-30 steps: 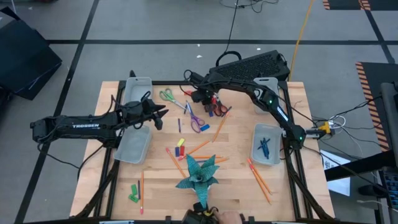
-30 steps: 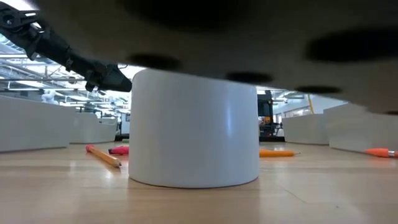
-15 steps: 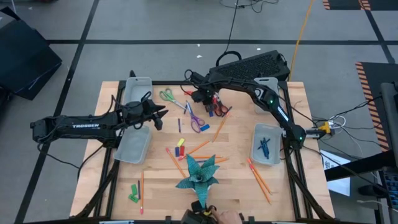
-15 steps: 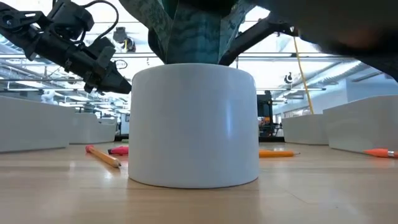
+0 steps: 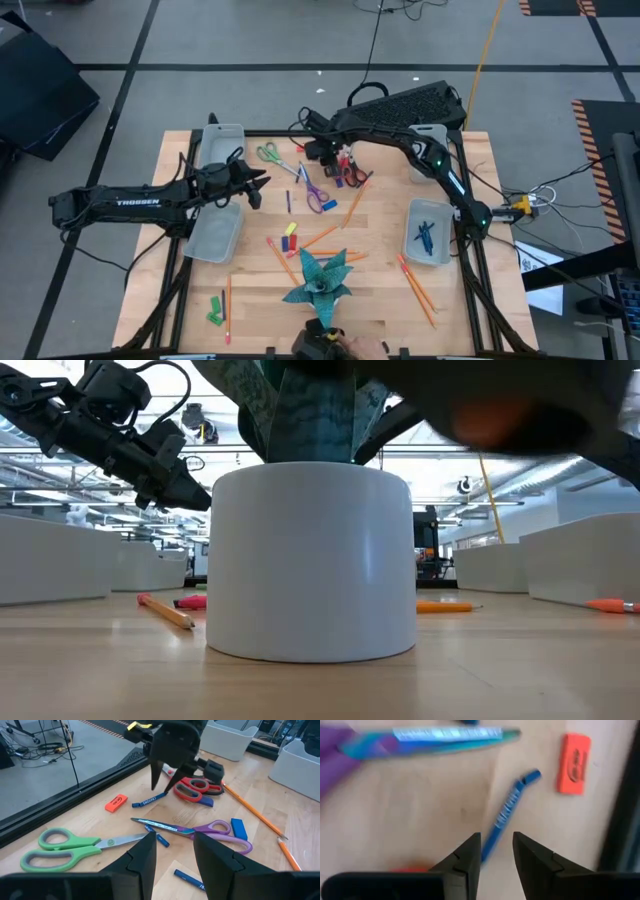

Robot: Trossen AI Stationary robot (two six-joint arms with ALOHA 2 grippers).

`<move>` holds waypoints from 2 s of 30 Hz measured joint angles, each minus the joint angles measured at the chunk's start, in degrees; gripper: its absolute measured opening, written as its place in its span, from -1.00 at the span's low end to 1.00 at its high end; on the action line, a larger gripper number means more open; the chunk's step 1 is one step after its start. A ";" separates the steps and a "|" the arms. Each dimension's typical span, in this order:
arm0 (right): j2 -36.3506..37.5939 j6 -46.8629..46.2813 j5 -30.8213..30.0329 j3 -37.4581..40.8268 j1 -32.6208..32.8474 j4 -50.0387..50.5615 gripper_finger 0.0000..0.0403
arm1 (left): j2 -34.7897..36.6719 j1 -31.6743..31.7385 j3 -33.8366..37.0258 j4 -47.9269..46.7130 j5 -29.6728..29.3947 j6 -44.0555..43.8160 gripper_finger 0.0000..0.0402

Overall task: Sort crayons/erasers/pens/pencils in bins
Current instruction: Put the blue crayon into the bottom right gray bin

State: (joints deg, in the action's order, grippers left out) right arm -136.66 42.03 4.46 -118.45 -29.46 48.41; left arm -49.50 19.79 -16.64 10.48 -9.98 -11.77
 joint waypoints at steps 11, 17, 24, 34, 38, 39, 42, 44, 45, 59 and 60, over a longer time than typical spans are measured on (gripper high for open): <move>0.22 5.26 9.31 4.55 -3.41 -1.45 -0.52 | 0.02 0.00 0.00 0.04 -0.01 0.01 -0.34; 0.22 13.63 7.77 4.55 -3.78 -1.39 -0.57 | 0.02 0.00 0.00 0.04 -0.09 0.00 -0.34; 0.20 25.47 7.68 4.55 -4.60 -1.39 -0.71 | 0.02 0.00 0.00 0.04 -0.11 -0.02 -0.34; 0.20 28.42 7.06 4.52 -4.60 -1.45 -0.96 | 0.02 0.00 0.00 0.04 -0.14 0.00 -0.34; 0.24 25.28 4.42 4.49 -4.09 -1.34 -0.96 | 0.02 0.00 0.00 0.02 -0.13 0.00 -0.34; 0.27 24.83 3.73 4.46 -3.82 -1.17 -0.96 | 0.02 0.00 0.00 0.02 -0.13 0.00 -0.34; 0.52 24.63 2.54 4.46 -3.28 0.26 -0.96 | 0.02 0.00 0.00 0.02 -0.13 0.00 -0.34; 0.52 24.14 2.35 4.46 -3.13 0.49 -0.97 | 0.02 0.00 0.00 0.02 -0.11 0.00 -0.34; 0.52 23.61 1.78 4.46 -3.09 0.55 -0.97 | 0.02 0.00 0.00 0.01 -0.11 0.00 -0.34; 1.84 21.54 -4.68 4.67 -2.66 2.63 -0.97 | 0.00 0.00 0.00 -1.38 -0.07 0.10 -0.34; 2.24 20.41 -4.74 4.68 -2.44 2.42 -0.97 | 0.00 0.00 0.00 -1.36 -0.07 0.33 -0.34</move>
State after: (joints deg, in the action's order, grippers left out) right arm -134.42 62.44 -0.28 -113.78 -31.90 50.84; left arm -49.49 19.79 -16.64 9.12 -10.04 -11.44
